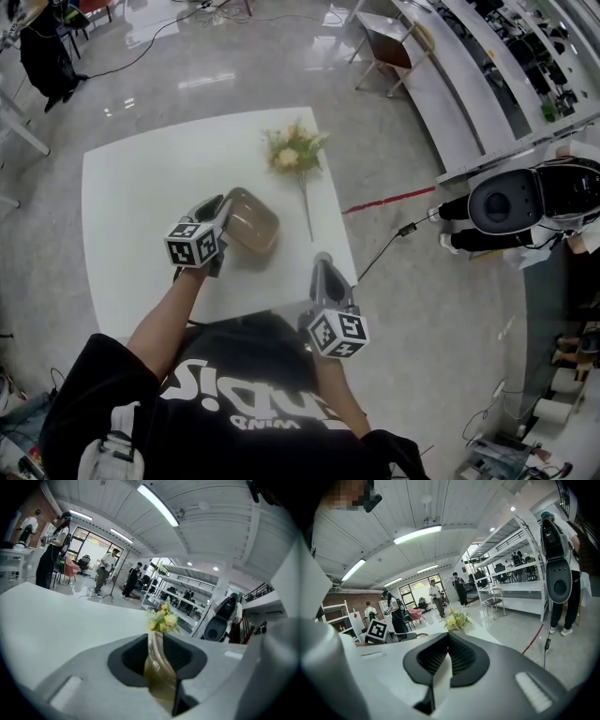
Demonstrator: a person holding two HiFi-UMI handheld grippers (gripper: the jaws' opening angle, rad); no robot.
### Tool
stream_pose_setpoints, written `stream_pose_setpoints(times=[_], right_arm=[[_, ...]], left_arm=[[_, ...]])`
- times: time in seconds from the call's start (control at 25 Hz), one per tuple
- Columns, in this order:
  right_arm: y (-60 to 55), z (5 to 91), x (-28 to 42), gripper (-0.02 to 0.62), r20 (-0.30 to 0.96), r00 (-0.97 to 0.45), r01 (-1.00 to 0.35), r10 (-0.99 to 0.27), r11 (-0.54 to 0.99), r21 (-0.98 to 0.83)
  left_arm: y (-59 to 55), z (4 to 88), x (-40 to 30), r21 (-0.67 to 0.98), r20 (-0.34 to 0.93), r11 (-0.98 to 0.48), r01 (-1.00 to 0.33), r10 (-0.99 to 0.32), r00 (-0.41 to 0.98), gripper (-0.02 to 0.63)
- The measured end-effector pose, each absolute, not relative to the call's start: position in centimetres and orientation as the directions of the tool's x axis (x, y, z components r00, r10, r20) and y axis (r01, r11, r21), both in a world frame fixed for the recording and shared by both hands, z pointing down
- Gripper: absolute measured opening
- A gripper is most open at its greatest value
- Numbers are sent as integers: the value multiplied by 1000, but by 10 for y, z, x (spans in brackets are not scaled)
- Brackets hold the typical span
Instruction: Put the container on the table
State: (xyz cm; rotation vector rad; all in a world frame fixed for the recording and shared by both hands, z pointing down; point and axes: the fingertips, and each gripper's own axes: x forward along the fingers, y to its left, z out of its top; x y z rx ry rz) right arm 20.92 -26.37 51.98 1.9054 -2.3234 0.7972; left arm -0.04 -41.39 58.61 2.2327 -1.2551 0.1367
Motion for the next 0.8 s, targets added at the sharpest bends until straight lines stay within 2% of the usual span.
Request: stream_pose_setpoints(times=[0.8], right_arm=[[-274, 530, 203, 0, 366, -268, -924, -892, 130, -359]], left_arm=[[-414, 635, -18, 420, 492, -295, -858, -721, 488, 115]])
